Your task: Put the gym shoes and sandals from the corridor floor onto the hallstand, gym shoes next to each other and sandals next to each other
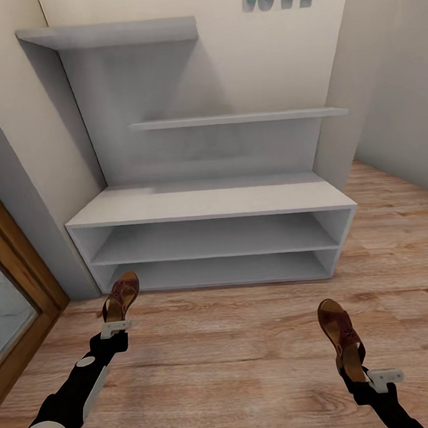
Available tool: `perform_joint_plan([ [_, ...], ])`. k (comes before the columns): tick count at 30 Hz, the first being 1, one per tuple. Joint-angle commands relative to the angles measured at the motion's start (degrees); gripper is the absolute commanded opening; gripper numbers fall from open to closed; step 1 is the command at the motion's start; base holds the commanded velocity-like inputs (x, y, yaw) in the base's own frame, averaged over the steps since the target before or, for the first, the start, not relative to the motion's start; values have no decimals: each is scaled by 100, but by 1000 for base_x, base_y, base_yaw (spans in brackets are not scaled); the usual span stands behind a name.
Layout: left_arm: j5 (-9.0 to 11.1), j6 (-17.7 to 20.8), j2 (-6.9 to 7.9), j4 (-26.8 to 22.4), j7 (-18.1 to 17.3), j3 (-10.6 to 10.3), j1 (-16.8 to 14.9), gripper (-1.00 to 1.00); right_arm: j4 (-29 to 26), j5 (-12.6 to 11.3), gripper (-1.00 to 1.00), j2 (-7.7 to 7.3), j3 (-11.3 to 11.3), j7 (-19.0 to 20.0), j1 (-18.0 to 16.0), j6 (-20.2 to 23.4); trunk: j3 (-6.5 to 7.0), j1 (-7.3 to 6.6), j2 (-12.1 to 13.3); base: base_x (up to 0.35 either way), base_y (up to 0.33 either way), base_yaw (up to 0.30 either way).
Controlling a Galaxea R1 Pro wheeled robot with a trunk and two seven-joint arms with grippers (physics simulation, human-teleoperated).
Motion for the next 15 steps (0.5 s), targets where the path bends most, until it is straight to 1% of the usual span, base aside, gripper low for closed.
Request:
perform_joint_plan([
  [1,15,37,0,-12,-11,6,0,-100,4,-61,-100,-2,24,39,-4,-15,-5,-1,-2,0,2,0],
  [3,15,37,3,-9,-10,7,0,-100,3,-61,-100,0,27,35,-4,-15,-5,-1,-2,0,1,0],
  [6,11,124,-12,-6,199,-5,-26,-100,5,-61,-100,4,30,33,-4,-15,-5,-1,-2,0,0,0],
  [7,12,543,-35,-9,314,-32,-100,-100,14,-61,-100,8,32,39,-4,-15,-5,-1,-2,0,0,0],
  [8,18,807,-46,-30,332,-37,-111,-100,16,-61,-100,9,32,40,-4,-15,-5,-1,-2,0,0,0],
  [11,16,1231,-94,-64,348,-45,-136,-100,20,-61,-100,9,32,37,-4,-15,-5,-1,-2,0,0,0],
  [12,7,1477,-137,-76,355,-51,-194,-100,23,-61,-100,9,31,36,-4,-15,-5,-1,-2,0,0,0],
  [13,-2,1581,-162,-78,357,-55,-238,-100,24,-61,-100,9,31,35,-4,-15,-5,-1,-2,0,0,0],
  [14,-16,1752,-213,-59,361,-61,-346,-100,26,-61,-100,6,31,34,-4,-15,-5,-1,-2,0,0,0],
  [15,-20,1817,-239,-49,364,-63,-405,-100,26,-61,-100,5,31,34,-4,-15,-5,-1,-2,0,0,0],
])
